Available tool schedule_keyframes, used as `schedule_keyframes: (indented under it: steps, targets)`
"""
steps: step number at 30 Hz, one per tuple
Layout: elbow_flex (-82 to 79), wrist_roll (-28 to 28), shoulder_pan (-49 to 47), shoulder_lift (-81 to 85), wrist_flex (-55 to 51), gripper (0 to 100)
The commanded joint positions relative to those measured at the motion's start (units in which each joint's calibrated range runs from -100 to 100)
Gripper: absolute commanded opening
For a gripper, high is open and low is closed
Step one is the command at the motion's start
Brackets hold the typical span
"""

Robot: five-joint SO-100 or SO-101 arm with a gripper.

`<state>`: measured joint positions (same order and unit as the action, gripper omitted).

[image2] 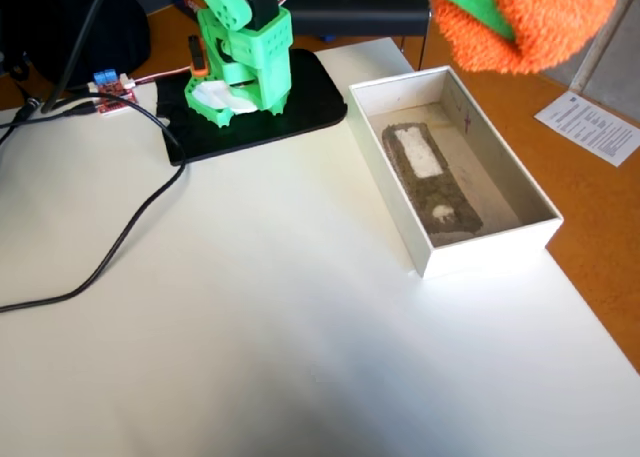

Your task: Remove orange objects from table

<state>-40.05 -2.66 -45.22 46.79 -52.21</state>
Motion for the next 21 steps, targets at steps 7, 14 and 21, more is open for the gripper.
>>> schedule_keyframes:
  steps: [7,14,21]
  targets:
    - [-2.5,0.2,1.9,2.4,-0.8,0]
    - [-2.8,0.2,2.5,2.4,-0.5,0]
    - [2.8,3.3,-0.8,-3.2,5.6,0]
